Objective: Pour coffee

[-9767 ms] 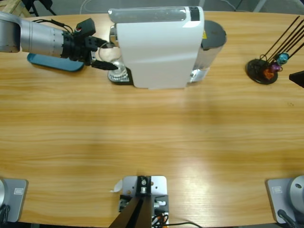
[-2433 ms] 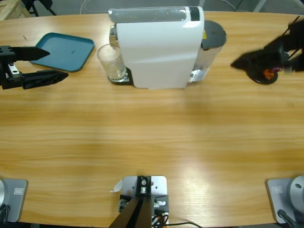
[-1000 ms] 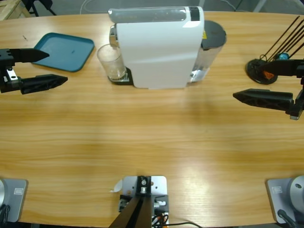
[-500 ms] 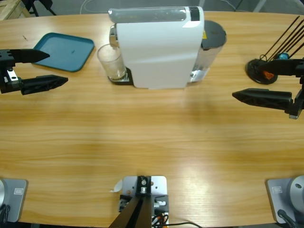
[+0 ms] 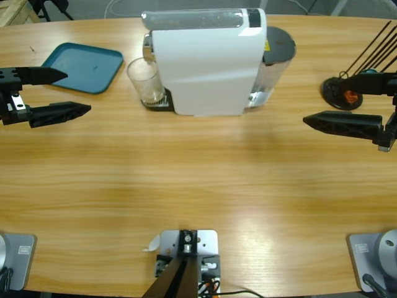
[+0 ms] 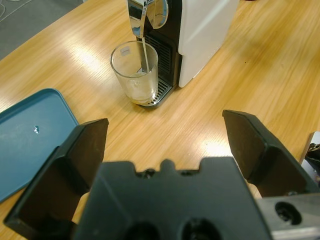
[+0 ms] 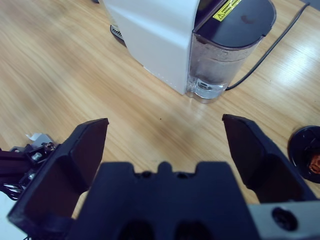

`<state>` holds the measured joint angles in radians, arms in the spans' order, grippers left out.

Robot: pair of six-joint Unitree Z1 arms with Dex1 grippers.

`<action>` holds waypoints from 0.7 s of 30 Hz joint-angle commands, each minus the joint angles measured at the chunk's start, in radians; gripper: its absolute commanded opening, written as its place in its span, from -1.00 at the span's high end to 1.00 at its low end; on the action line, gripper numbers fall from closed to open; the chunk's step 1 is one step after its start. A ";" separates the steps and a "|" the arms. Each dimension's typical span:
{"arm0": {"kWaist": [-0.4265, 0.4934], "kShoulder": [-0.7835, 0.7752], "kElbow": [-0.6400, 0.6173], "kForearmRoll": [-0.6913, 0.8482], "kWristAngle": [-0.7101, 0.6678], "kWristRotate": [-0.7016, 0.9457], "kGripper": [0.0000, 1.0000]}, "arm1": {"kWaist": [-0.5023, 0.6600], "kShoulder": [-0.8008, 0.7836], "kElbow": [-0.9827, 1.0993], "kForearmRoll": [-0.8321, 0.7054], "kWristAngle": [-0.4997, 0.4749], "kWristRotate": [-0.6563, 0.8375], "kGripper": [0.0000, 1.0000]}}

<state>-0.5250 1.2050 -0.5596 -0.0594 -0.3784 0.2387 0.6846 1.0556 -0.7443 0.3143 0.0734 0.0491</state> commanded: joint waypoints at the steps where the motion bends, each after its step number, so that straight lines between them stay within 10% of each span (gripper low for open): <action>1: -0.010 -0.013 0.041 0.015 -0.020 -0.004 -1.00 | 0.010 0.026 0.020 0.004 -0.002 0.006 -1.00; 21: -0.013 -0.004 0.044 0.013 -0.018 -0.004 -1.00 | 0.010 0.047 0.026 -0.031 0.008 0.006 -1.00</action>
<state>-0.5284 1.2050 -0.5503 -0.0594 -0.3784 0.2387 0.6846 1.0707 -0.7442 0.2915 0.0734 0.0496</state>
